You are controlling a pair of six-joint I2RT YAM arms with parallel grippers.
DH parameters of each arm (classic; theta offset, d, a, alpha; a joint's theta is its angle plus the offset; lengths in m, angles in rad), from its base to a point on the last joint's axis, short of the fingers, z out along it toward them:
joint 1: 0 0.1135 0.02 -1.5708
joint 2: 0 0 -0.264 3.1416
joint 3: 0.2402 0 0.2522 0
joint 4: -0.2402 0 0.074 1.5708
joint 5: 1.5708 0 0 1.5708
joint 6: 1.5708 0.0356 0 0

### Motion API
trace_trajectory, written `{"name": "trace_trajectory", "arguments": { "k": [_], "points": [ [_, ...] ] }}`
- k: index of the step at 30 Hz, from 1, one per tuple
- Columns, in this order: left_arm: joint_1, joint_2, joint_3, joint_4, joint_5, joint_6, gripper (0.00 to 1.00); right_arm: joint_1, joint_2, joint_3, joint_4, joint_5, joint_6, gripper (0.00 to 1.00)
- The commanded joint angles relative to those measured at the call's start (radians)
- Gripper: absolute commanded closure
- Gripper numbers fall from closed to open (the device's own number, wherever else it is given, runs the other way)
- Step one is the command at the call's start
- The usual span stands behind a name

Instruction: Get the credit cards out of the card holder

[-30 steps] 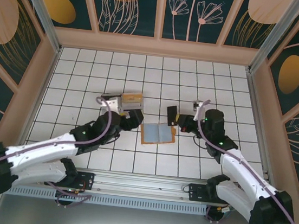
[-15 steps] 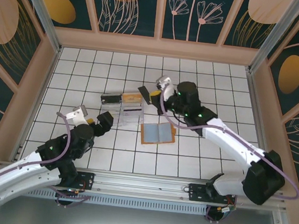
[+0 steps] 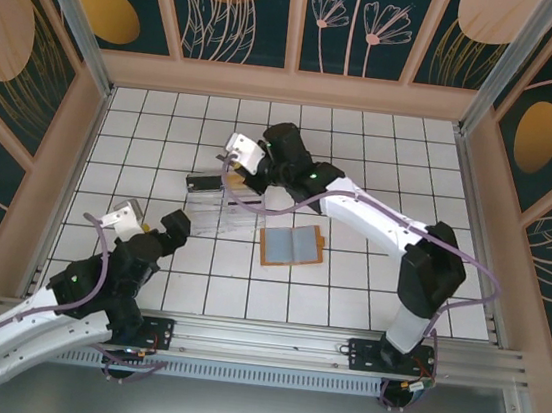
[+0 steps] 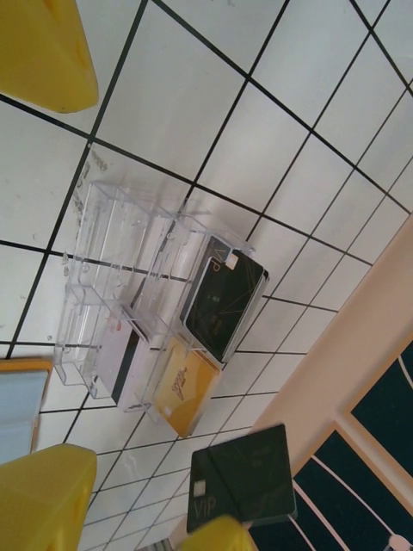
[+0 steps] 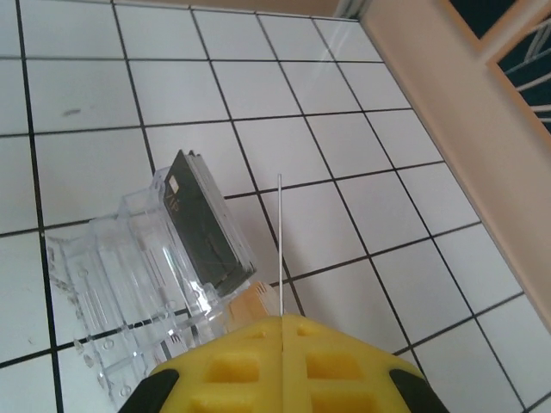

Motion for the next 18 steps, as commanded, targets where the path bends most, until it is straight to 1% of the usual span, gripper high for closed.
{"name": "trace_trajectory", "arguments": {
  "k": [1, 4, 7, 10, 12, 14, 18],
  "points": [
    [-0.001, -0.038, 0.023, -0.065, -0.037, -0.012, 0.01, 0.039, 0.028, 0.043, -0.043, 0.030, -0.171, 1.00],
    [-0.001, -0.045, 0.023, -0.088, -0.049, -0.016, 0.01, 0.075, 0.045, 0.046, -0.026, 0.062, -0.256, 1.00],
    [-0.002, -0.043, 0.026, -0.088, -0.051, -0.018, 0.01, 0.111, 0.067, 0.071, -0.052, 0.062, -0.308, 1.00],
    [-0.002, -0.043, 0.038, -0.107, -0.066, -0.027, 0.01, 0.133, 0.103, 0.092, -0.069, 0.091, -0.351, 1.00],
    [-0.001, -0.051, 0.043, -0.114, -0.075, -0.033, 0.01, 0.140, 0.130, 0.112, -0.079, 0.107, -0.358, 1.00],
    [-0.001, -0.057, 0.048, -0.118, -0.082, -0.035, 0.01, 0.141, 0.153, 0.141, -0.095, 0.094, -0.351, 1.00],
    [-0.001, -0.068, 0.062, -0.151, -0.103, -0.058, 0.01, 0.148, 0.191, 0.171, -0.085, 0.114, -0.372, 1.00]
  ]
}}
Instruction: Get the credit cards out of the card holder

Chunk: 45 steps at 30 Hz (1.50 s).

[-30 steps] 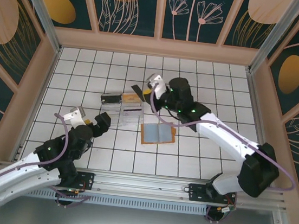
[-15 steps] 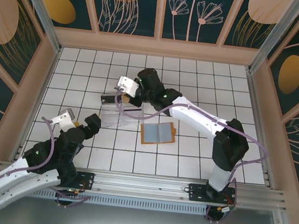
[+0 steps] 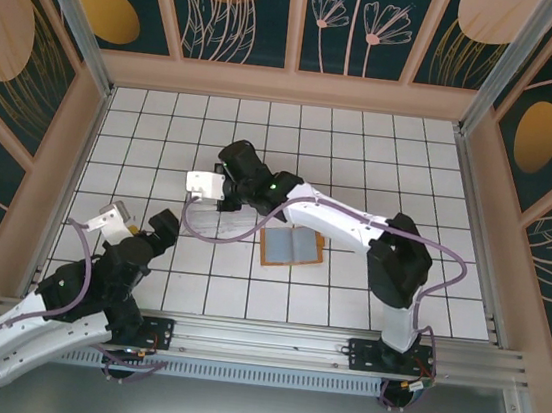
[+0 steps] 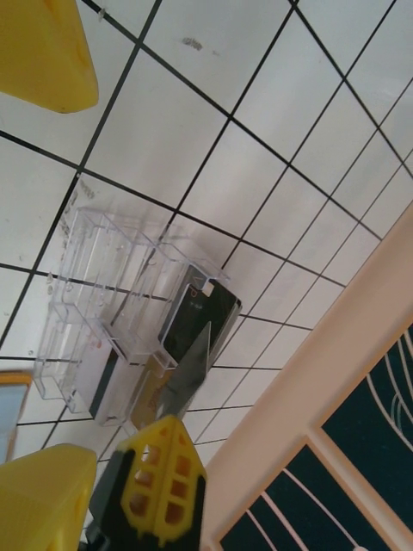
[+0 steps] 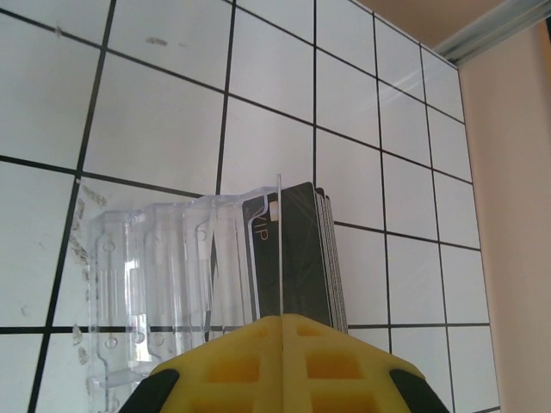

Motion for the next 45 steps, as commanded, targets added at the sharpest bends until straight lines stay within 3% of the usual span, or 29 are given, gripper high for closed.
{"name": "trace_trajectory", "arguments": {
  "k": [1, 43, 45],
  "points": [
    [-0.002, -0.019, 0.032, -0.050, -0.043, -0.025, 0.01, 0.005, 0.032, 0.056, -0.020, 0.032, -0.046, 1.00],
    [-0.002, -0.027, -0.002, -0.043, -0.033, -0.045, 0.01, -0.026, 0.181, 0.157, -0.023, 0.027, -0.022, 1.00],
    [-0.001, -0.027, -0.003, -0.042, -0.031, -0.045, 0.01, -0.026, 0.181, 0.157, -0.015, 0.036, -0.018, 0.88]
  ]
}}
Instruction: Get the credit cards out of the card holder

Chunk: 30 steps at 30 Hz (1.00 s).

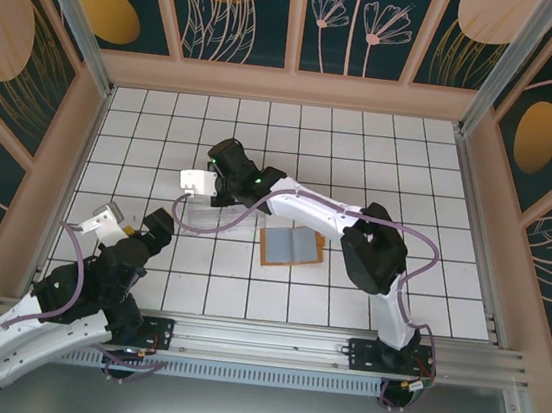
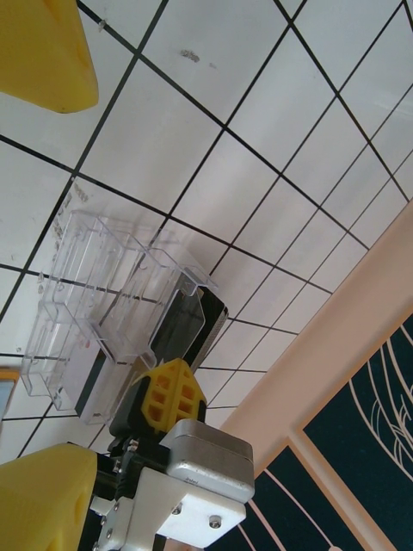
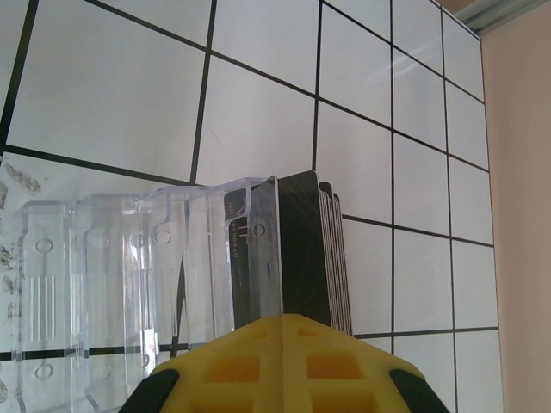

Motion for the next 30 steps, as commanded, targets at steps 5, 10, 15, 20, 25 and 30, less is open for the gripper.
{"name": "trace_trajectory", "arguments": {
  "k": [5, 10, 15, 20, 25, 30],
  "points": [
    [-0.002, -0.007, -0.010, -0.014, -0.012, -0.010, 0.01, -0.010, 0.020, 0.035, 0.039, 0.037, 0.038, 0.74],
    [-0.001, -0.009, -0.012, -0.013, -0.014, -0.007, 0.01, -0.008, 0.017, 0.030, 0.063, 0.084, 0.045, 0.52],
    [-0.001, -0.009, -0.013, -0.010, -0.014, -0.006, 0.01, -0.007, 0.016, 0.020, 0.078, 0.094, 0.049, 0.52],
    [-0.002, -0.011, -0.015, -0.009, -0.014, -0.005, 0.01, -0.007, 0.018, 0.010, 0.107, 0.118, 0.046, 0.51],
    [-0.002, -0.010, -0.016, -0.007, -0.011, -0.005, 0.01, -0.010, 0.036, 0.029, 0.117, 0.142, 0.054, 0.50],
    [-0.001, -0.010, -0.016, -0.007, -0.012, -0.005, 0.01, -0.013, 0.048, 0.029, 0.127, 0.147, 0.060, 0.50]
  ]
}}
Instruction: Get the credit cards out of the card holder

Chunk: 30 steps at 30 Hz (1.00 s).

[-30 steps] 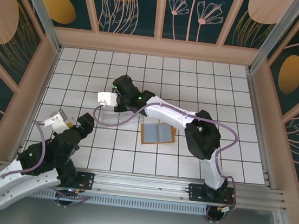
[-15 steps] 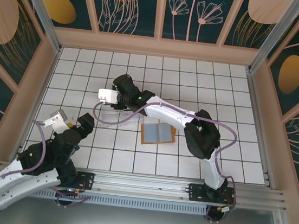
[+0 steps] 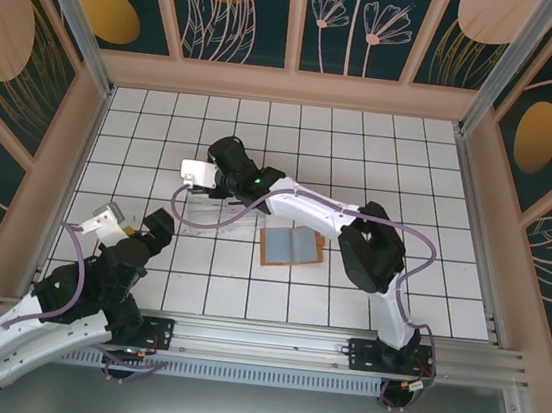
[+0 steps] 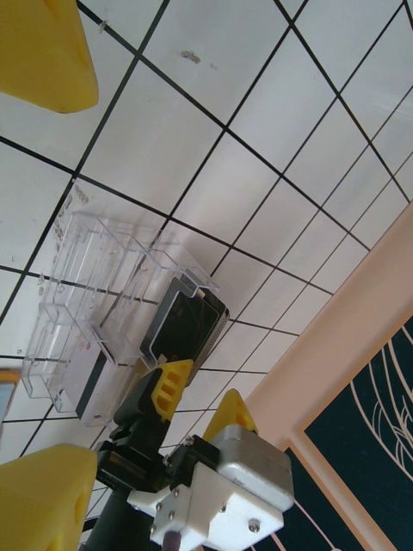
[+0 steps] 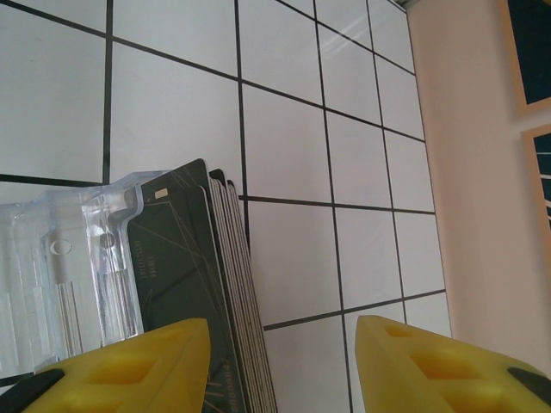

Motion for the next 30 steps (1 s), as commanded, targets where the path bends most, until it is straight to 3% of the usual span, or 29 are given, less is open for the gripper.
{"name": "trace_trajectory", "arguments": {
  "k": [1, 8, 14, 18, 20, 23, 24, 30],
  "points": [
    [-0.001, -0.010, -0.013, -0.007, -0.012, -0.004, 0.01, -0.009, 0.031, 0.028, 0.031, 0.030, 0.022, 0.51],
    [-0.001, -0.010, -0.010, 0.000, -0.004, 0.006, 0.01, -0.020, -0.036, -0.005, 0.049, -0.017, 0.100, 0.50],
    [-0.001, -0.003, -0.007, 0.034, 0.011, 0.040, 0.01, -0.038, -0.217, -0.191, 0.155, -0.054, 0.231, 0.48],
    [-0.002, 0.023, -0.003, 0.092, 0.032, 0.098, 0.01, -0.071, -0.363, -0.336, 0.246, -0.042, 0.412, 0.48],
    [-0.002, 0.049, -0.002, 0.130, 0.046, 0.126, 0.01, -0.096, -0.438, -0.408, 0.299, -0.041, 0.505, 0.39],
    [-0.001, 0.102, -0.002, 0.193, 0.076, 0.170, 0.01, -0.149, -0.533, -0.498, 0.342, -0.039, 0.658, 0.06],
    [-0.002, 0.121, -0.002, 0.216, 0.087, 0.184, 0.01, -0.174, -0.559, -0.519, 0.345, -0.036, 0.724, 0.01],
    [-0.001, 0.237, -0.006, 0.360, 0.175, 0.244, 0.01, -0.308, -0.690, -0.634, 0.337, -0.010, 1.157, 0.01]
  ]
}}
